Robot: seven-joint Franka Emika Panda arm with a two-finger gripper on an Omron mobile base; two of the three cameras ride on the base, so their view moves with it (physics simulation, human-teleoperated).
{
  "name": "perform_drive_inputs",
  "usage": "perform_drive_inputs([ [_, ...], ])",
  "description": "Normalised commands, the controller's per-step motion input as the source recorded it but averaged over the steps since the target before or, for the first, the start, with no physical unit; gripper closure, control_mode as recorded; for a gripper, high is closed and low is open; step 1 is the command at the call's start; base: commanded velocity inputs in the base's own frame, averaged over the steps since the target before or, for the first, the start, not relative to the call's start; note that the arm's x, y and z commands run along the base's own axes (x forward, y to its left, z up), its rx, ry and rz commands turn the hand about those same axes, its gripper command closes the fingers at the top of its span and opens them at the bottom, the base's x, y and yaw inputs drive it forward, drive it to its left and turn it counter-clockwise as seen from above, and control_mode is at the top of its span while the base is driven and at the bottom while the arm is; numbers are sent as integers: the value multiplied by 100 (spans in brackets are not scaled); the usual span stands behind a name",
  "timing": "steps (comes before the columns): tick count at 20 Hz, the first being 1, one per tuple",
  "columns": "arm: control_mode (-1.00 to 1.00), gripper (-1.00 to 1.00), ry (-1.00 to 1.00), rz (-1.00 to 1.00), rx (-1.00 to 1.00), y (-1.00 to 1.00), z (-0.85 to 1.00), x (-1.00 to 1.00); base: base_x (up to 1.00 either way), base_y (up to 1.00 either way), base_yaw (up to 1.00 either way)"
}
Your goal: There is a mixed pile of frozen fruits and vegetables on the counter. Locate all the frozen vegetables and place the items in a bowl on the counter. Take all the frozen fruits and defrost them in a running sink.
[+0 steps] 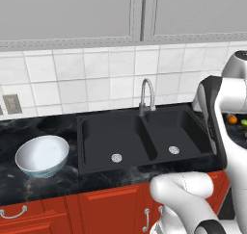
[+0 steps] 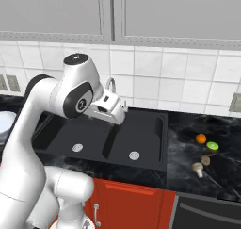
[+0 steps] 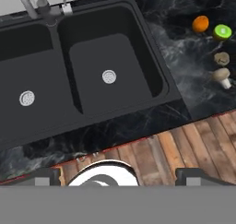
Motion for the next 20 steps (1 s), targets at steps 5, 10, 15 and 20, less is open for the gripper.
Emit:
perform_drive_inputs([
  [5, -100, -100, 0, -4, -9, -71, -6, -11, 0, 0, 0],
  [10, -100, -100, 0, 0, -10, -74, -4, -12, 0, 0, 0],
  [15, -100, -100, -1, 0, -5, -68, -6, -22, 0, 0, 0],
  [20, -100, -100, 0, 0, -5, -53, -12, -25, 0, 0, 0],
])
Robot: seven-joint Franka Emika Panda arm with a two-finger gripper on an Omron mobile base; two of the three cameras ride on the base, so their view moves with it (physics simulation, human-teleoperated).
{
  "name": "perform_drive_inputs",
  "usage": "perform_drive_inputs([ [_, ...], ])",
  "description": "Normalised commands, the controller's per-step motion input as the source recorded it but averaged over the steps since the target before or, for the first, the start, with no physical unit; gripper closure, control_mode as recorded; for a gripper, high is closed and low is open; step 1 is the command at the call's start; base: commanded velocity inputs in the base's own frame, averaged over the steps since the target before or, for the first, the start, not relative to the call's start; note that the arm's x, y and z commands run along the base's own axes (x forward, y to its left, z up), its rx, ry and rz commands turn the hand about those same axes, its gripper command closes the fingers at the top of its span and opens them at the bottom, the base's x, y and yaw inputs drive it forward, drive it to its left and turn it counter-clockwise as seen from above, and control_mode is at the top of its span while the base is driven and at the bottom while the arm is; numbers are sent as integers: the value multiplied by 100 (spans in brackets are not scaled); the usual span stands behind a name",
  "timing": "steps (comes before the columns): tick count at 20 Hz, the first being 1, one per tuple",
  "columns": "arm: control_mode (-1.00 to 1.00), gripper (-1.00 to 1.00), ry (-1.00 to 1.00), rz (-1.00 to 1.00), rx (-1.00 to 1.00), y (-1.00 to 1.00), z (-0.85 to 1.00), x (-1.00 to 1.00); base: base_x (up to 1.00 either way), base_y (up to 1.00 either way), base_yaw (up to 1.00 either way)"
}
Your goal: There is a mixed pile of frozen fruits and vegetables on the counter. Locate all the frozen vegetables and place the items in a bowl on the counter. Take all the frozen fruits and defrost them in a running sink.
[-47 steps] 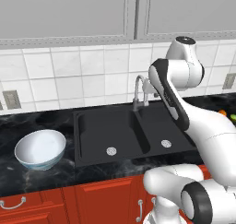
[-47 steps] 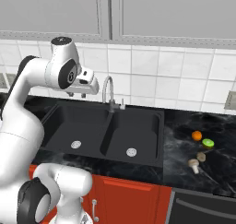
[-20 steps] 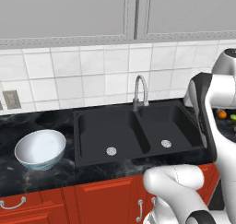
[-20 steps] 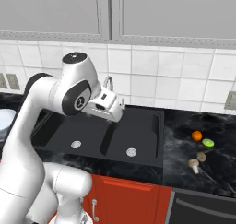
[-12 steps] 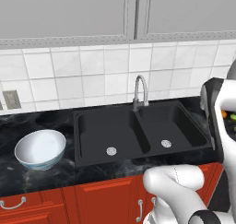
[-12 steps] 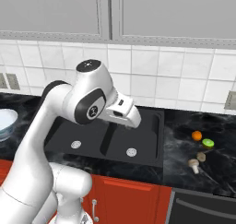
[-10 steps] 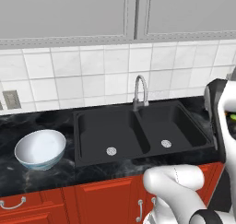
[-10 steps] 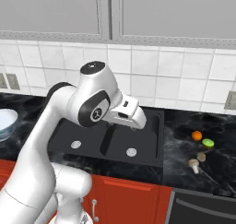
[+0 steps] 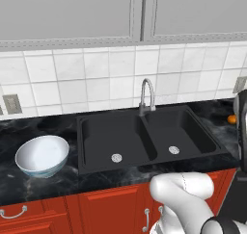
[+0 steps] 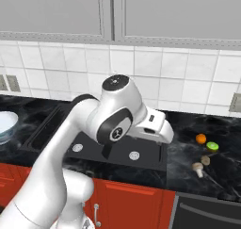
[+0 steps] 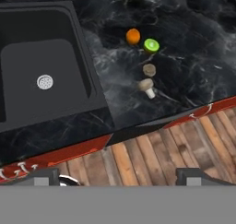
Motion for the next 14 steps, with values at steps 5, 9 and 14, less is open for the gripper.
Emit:
perform_drive_inputs([
  [5, -100, -100, 3, 0, -4, -37, -33, -3, 0, 0, 0],
  [9, -100, -100, 0, 0, 0, -12, -24, 0, 0, 0, 0],
  [14, -100, -100, 0, 3, 0, -11, -23, 0, 0, 0, 0],
])
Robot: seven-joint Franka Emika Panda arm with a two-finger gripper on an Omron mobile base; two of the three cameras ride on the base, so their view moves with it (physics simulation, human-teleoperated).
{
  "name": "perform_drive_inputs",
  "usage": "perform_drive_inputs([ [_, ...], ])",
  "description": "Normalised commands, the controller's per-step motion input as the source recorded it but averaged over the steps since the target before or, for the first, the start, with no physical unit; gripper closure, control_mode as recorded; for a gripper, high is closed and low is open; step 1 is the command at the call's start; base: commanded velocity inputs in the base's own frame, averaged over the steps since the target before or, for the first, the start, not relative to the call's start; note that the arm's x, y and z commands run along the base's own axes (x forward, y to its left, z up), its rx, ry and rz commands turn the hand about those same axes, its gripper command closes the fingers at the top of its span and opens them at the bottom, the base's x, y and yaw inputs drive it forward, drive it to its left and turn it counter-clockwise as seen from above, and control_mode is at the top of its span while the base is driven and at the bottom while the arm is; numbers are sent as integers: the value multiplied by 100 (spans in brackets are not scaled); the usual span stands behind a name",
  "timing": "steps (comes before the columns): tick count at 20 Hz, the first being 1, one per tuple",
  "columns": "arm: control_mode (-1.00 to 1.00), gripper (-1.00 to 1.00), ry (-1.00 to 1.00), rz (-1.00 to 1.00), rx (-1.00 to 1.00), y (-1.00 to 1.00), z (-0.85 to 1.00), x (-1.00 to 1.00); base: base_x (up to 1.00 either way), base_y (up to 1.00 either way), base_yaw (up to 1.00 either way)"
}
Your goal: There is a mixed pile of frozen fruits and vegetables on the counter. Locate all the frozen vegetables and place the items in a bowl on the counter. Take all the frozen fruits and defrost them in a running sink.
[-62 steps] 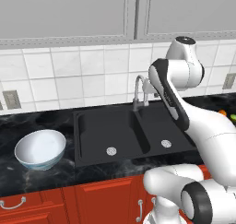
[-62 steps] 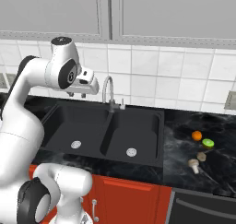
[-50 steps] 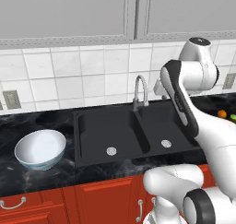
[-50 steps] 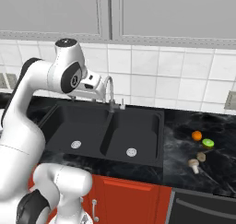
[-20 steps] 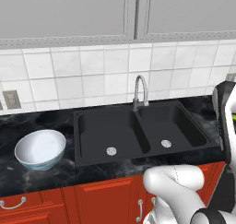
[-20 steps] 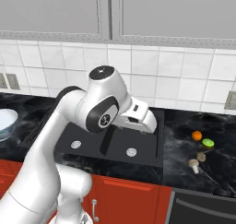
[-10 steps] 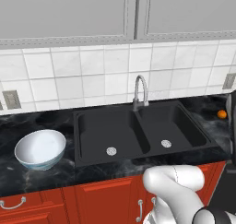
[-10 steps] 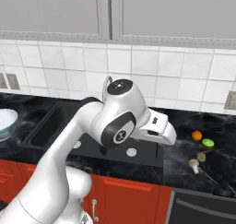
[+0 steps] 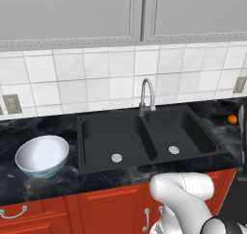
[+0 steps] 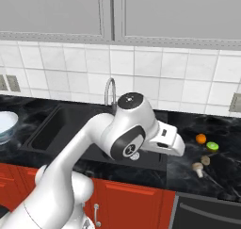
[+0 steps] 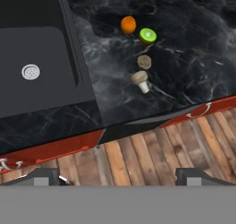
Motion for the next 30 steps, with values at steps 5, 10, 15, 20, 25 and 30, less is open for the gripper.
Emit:
perform_drive_inputs([
  [5, -100, -100, 0, 2, 0, -22, -17, 0, 0, 0, 0],
  [10, -100, -100, 0, 2, 0, -18, -18, 4, 0, 0, 0],
  [15, -100, -100, 0, 11, 0, -10, -15, 30, 0, 0, 0],
  [20, -100, -100, 0, 13, 0, -11, -9, 29, 0, 0, 0],
  [25, -100, -100, 6, 3, -1, -17, -9, 1, 0, 0, 0],
  [30, -100, -100, 4, 0, 0, -12, -25, 12, 0, 0, 0],
])
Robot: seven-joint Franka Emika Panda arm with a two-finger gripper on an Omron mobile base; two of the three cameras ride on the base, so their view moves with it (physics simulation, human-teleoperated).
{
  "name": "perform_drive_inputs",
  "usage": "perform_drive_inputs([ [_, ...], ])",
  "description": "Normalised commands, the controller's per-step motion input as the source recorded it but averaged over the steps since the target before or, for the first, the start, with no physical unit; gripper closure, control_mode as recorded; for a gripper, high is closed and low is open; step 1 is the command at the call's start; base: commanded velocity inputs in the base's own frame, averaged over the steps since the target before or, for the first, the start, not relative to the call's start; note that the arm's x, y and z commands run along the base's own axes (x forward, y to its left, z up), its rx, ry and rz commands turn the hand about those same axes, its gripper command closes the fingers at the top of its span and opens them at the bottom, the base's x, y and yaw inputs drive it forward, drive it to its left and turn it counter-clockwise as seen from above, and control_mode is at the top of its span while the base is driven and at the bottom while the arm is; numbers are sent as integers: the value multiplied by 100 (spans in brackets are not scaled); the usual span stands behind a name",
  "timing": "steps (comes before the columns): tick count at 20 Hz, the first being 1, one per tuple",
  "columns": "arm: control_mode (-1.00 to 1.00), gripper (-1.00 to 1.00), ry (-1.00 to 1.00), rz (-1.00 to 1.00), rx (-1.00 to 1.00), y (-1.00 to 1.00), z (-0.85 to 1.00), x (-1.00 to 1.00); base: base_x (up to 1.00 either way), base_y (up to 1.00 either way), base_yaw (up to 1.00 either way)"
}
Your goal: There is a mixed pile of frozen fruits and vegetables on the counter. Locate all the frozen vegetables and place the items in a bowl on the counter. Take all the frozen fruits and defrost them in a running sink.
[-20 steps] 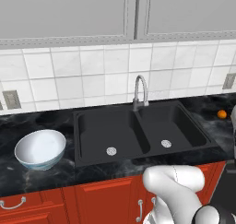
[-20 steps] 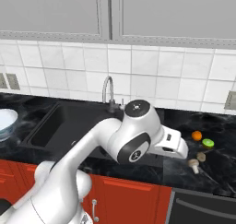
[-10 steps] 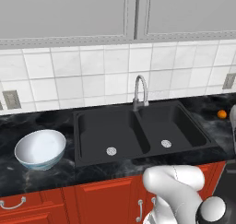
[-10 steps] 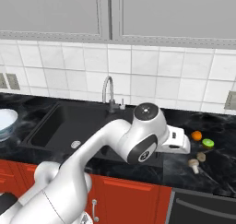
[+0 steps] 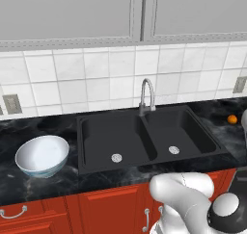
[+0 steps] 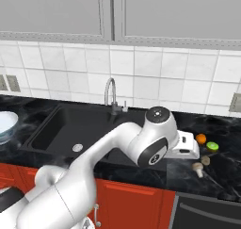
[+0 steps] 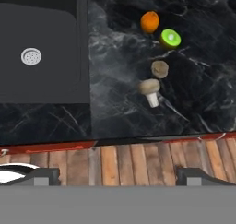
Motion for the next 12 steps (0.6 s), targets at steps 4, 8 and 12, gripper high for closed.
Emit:
perform_drive_inputs([
  [4, -100, -100, 0, 1, 0, -16, -38, 29, 0, 0, 0],
  [8, -100, -100, 1, 1, 0, -25, -21, 18, 0, 0, 0],
  [12, -100, -100, 6, 0, 0, -30, -8, 16, 0, 0, 0],
])
